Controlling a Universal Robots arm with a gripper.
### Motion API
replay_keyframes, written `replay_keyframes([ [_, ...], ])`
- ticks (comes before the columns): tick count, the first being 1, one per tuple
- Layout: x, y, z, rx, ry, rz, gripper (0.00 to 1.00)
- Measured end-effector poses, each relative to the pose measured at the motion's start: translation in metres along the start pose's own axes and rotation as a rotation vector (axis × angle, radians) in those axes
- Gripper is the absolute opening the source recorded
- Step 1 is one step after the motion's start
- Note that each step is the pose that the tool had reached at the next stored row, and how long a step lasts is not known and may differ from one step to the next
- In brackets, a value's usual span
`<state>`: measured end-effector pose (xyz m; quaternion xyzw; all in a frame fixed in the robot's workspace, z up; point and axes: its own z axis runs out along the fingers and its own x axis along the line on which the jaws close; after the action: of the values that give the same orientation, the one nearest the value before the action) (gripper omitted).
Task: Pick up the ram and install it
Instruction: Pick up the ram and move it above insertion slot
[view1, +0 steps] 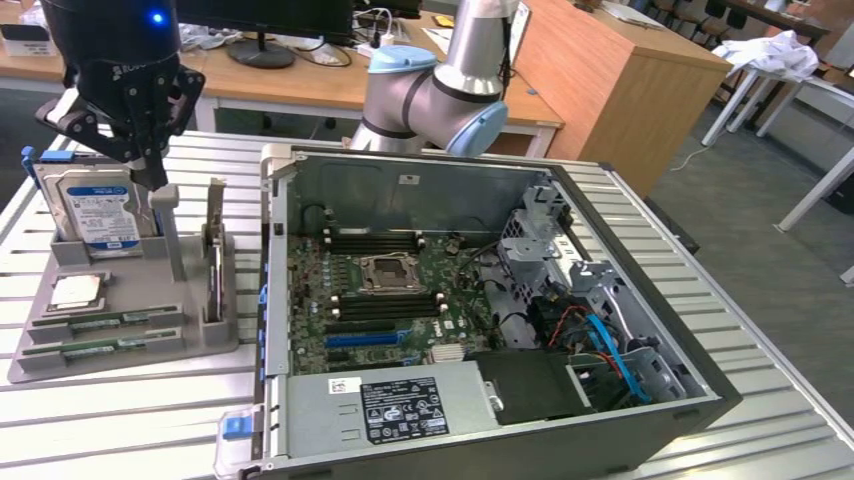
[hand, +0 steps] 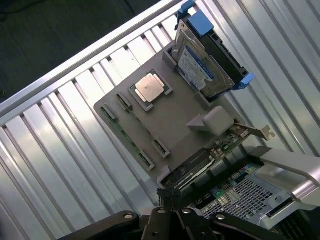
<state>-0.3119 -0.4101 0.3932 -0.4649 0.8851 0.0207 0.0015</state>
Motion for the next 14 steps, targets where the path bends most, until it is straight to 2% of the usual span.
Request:
replay_keyframes([
  [14,0.0,0.0,0.0,-0.0014,0.0024,-0.068,0.1],
])
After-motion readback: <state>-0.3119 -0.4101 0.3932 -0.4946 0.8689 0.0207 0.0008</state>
